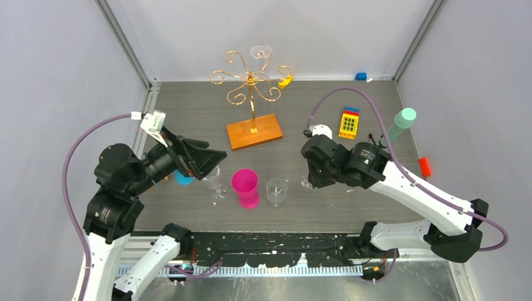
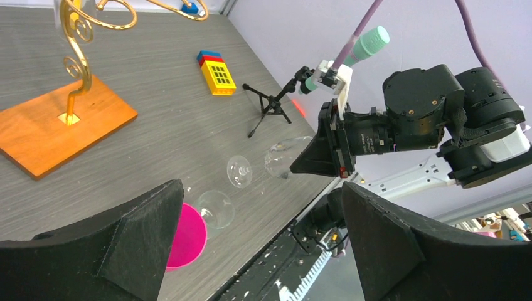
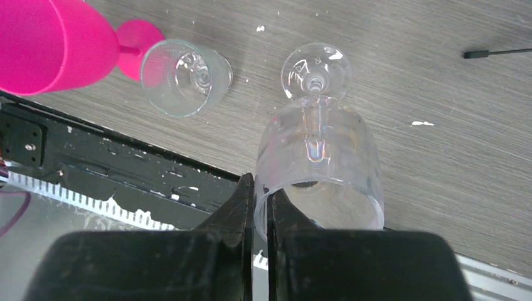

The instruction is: Take the wine glass off the wine glass rack

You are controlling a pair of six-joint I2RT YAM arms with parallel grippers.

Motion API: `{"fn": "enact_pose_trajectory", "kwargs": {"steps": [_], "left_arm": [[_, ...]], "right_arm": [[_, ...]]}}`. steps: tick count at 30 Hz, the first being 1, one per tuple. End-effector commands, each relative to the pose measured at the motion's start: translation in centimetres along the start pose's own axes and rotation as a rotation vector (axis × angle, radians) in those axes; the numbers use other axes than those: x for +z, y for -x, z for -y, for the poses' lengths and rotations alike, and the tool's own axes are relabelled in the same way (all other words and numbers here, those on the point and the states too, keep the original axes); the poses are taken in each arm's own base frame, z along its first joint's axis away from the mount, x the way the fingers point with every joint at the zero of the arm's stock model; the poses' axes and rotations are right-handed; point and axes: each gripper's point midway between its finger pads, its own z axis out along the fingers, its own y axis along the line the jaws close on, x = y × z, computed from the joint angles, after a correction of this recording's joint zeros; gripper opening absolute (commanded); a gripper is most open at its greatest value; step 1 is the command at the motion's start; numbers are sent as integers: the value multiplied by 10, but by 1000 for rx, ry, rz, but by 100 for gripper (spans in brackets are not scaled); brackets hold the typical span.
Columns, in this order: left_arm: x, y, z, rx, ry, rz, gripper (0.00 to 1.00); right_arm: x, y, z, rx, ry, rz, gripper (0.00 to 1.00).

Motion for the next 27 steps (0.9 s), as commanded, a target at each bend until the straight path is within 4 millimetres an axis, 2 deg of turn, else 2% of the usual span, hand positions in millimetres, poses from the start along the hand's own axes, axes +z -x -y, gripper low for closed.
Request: {"fn": "enact_pose_trajectory", "kwargs": {"steps": [1,6,10,18,27], "left_arm": [[-1,11,0,85,-14,69,100],[0,12,-3,100,-9,102,100],[2,11,-6,99,-7,101,100],[9,7,-11,91,1,78,100],[14,19,-10,102,2,104,100]], "right_arm": [[7,5,-15,-18,53,8,0],[21,-6,-27,-42,84,-62,0],[30,-7,-37,-46,111,-79,0],[42,-13,-42,-54,99,-126,2],[51,-20,-36,-69,47,-165,12]]}}
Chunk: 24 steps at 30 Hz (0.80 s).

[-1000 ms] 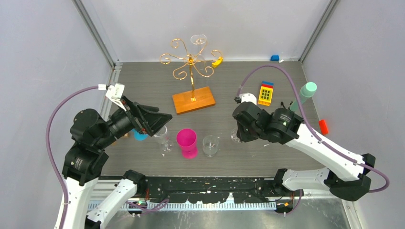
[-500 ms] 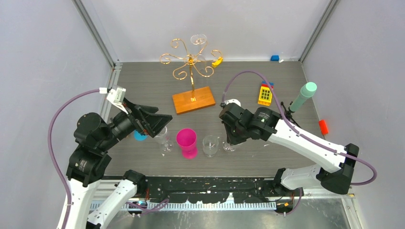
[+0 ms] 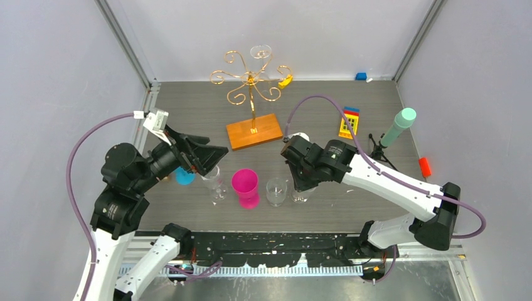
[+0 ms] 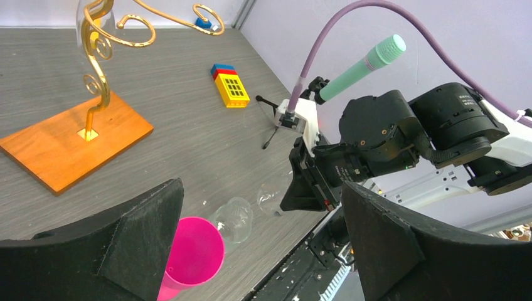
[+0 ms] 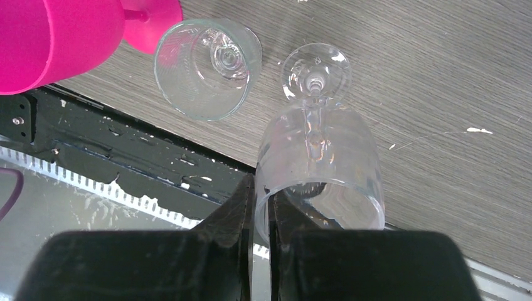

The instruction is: Take the wine glass off the wine glass rack

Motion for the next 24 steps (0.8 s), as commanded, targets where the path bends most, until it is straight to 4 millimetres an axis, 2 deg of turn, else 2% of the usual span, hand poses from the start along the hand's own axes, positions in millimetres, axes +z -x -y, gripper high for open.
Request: {"fn": "enact_pose_trajectory", "kwargs": {"steps": [1,7,12,15,17,18,19,22,24], "left_arm": [[6,23,5,53,-16,67,100],[14,35,3,58,2,80,100],[18,44,2,59,19,91,100],[19,56,3,61,32,120,100],[24,66,4,54,35,139,100],[27,73,6,49,35,152,100],[37,88,8,15,39,170,100],[57,110,8,-34,39,194,100],[81,120,-2,-86,60,195,100]], "right_arm": [[3,3,0,-14,-14,1,14],[3,7,5,-32,-43,16,29],[2,11,5,-40,-51,29,32],[-7,23,4,-45,-42,72,36],[-16,31,2,-45,-32,110,42],[-23,37,2,-49,-21,139,49],[-40,53,-3,-42,24,228,56],[-64,75,-4,-14,54,355,60],[-81,91,-4,18,71,442,60]]}}
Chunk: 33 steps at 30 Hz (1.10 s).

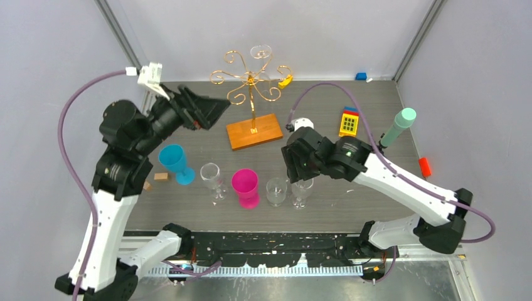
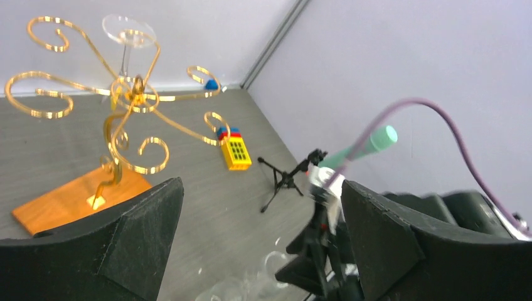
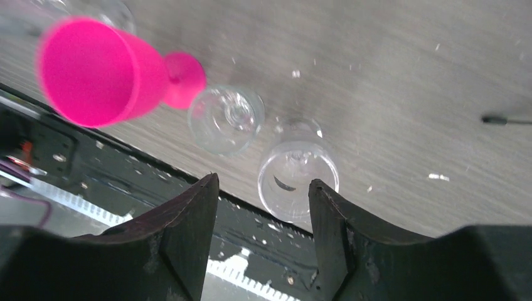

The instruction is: Take the wine glass off the wine glass rack

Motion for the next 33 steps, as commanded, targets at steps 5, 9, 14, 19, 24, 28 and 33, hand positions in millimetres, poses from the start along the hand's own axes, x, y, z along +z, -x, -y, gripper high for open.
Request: {"fn": "enact_pose_trajectory", "kwargs": {"steps": [5,9,14,19,24,28,33], "left_arm": [[92,58,-27,-187,120,109,98],[139,64,-61,-234,233,109,98],[191,65,-90,-303,302,116,89],[226,48,-125,-350,395,107,82],[247,36,-140,-341,420,116,80],[262,25,-148,-329,407,95,78],[277,16,-148,-346,357,77,77]], "right_arm": [[-68,84,2,137,77,400,60],[-71,85,7,171,73,434,60],[-70,79,13,192,64,440,60],[-67,70,18,201,62,432,60],[-60,61,21,224,49,415,60],[-55,56,19,236,51,396,59],[-54,53,18,249,68,397,60]]}}
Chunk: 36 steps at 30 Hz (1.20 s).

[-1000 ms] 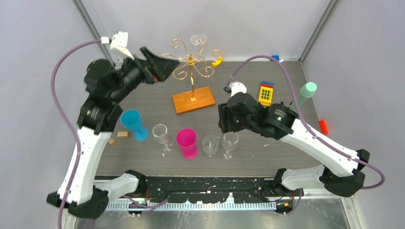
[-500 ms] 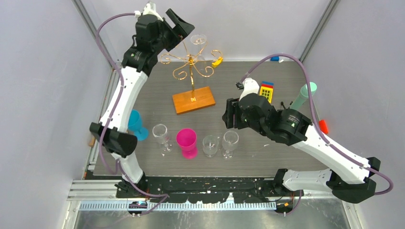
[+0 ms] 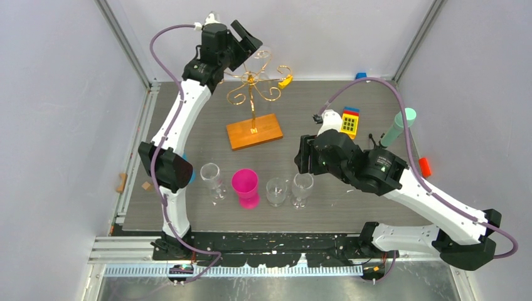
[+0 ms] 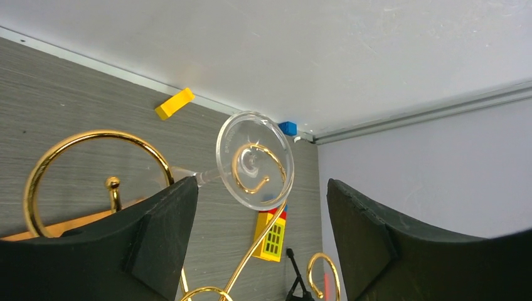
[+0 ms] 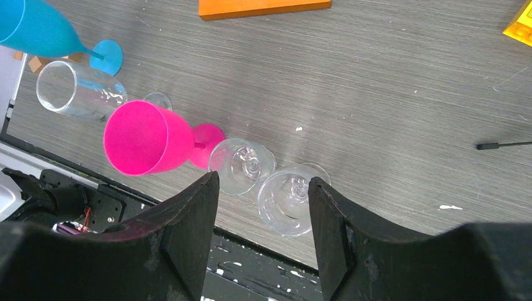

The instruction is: Take the wine glass off the wine glass rack

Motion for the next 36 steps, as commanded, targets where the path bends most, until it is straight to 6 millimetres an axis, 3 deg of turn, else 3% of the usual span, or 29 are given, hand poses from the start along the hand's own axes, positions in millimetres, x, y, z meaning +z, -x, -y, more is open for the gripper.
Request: {"fn": "enact_pose_trajectory", "kwargs": {"steps": [1,11,17,23,31,36], "left_arm": [[-1,17,32,-15,-113,60,77],[17,6,24,-93,-72,40,70],[21,1,34,-164,-115,4,65],[17,2,43,-196,-155,-8,50],[22,-4,47,-310,-201,-61,41],[27,-8,42,-335,-179,-69,40]], "right_arm": [[-3,10,-3,62,26,53,60],[-5,3,2,85,27,50,59],[-7,3,3,89,26,55,59],[-8,7,3,91,26,66,58],[-8,4,5,99,22,65,58],[-10,4,7,106,21,71,58]]}}
